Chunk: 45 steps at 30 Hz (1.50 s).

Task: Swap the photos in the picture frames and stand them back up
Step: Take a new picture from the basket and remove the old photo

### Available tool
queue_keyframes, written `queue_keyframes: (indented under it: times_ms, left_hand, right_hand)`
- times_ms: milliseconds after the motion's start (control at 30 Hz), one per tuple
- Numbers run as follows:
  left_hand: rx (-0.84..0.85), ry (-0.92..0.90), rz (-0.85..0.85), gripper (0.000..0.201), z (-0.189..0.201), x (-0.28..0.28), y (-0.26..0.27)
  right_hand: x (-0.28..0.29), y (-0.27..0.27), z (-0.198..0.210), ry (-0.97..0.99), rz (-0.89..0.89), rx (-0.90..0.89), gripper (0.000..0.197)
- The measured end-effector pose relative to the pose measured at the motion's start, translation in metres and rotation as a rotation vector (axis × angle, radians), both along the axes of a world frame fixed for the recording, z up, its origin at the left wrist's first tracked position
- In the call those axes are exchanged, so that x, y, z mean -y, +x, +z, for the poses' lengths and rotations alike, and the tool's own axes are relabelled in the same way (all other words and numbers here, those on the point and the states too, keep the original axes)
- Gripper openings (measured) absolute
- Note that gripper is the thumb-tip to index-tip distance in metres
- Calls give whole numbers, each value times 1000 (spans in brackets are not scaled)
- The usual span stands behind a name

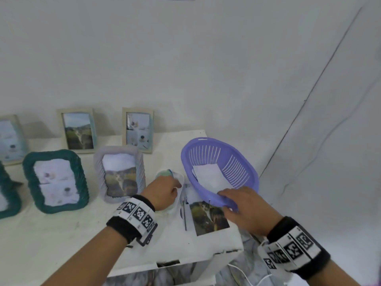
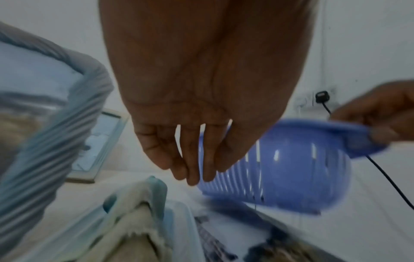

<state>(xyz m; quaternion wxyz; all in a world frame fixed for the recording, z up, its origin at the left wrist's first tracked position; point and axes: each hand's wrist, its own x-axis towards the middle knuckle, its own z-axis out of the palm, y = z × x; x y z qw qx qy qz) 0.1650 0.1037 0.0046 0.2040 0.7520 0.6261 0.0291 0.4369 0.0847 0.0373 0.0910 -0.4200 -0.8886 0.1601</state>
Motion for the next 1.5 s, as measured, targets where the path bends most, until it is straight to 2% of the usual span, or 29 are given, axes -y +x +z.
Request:
queue_keyframes:
  times_ms: [133, 233, 500, 767, 1133, 1233, 1400, 1500]
  left_hand:
    - [-111, 27, -21, 51, -21, -5, 27]
    - [-175, 46, -68, 58, -28, -13, 52]
    - [-295, 5, -91, 71, -52, -25, 77]
    - [-345, 24, -140, 71, -54, -18, 82]
    - [-333, 37, -248, 76, -60, 24, 75]
    - [-321, 31, -274, 85, -60, 35, 73]
    - [-293, 27, -296, 97, -64, 55, 69]
    - [-281, 5, -294, 88, -66, 67, 64]
  right_hand:
    - [-18, 15, 19, 1, -61, -155, 41]
    - [-32, 21, 31, -30, -93, -204, 35]
    - [-46, 26, 41, -65, -101, -236, 31]
    - [-49, 33, 40, -75, -113, -245, 30]
    - [-29, 25, 19, -29, -22, -164, 30]
    - [-19, 20, 8, -1, 9, -122, 29]
    - [-4, 11, -11, 20, 16, -25, 45]
    - [8, 6, -27, 53, 17, 36, 46]
